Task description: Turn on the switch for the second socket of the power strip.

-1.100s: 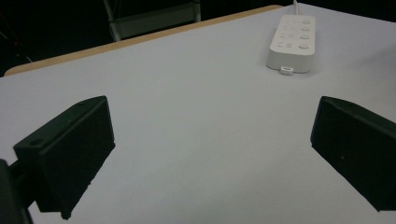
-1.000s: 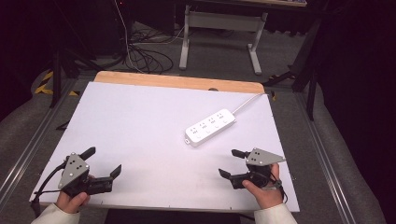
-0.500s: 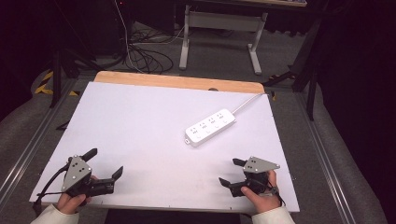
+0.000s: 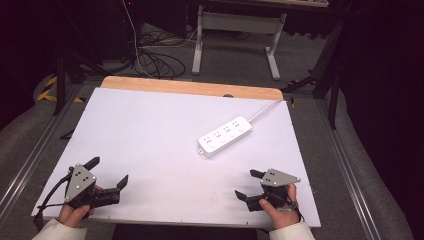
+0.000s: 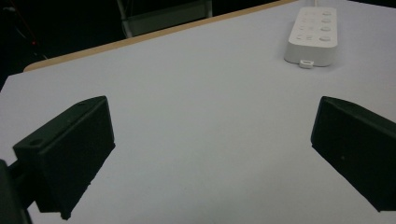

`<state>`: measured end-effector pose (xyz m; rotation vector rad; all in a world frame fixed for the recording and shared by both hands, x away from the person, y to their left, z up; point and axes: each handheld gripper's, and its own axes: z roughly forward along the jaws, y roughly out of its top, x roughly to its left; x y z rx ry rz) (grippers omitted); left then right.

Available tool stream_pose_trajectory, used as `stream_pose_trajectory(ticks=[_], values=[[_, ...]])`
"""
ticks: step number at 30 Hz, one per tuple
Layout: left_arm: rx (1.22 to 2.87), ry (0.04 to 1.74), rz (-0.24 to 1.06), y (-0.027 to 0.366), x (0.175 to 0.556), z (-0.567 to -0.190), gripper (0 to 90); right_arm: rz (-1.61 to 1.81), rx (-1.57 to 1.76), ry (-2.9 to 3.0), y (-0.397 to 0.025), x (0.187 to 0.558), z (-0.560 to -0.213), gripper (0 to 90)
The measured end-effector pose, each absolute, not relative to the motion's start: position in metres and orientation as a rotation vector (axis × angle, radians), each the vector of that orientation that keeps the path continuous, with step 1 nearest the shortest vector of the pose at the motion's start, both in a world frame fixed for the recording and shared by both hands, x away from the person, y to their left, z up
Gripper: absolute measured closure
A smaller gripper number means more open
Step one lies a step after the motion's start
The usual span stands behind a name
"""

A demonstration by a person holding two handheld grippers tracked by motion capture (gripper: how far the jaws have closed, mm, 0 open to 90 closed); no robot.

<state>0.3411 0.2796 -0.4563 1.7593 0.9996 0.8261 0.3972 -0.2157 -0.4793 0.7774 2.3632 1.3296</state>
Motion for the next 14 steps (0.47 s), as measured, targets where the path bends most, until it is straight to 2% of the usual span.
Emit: stream_pose_trajectory(ticks=[14], values=[[1.737,1.008,0.820,0.2803,0.3425,-0.4566,0.0,1.303,0.780,2.316,-0.2199,0.3972,-0.4772,12.4]])
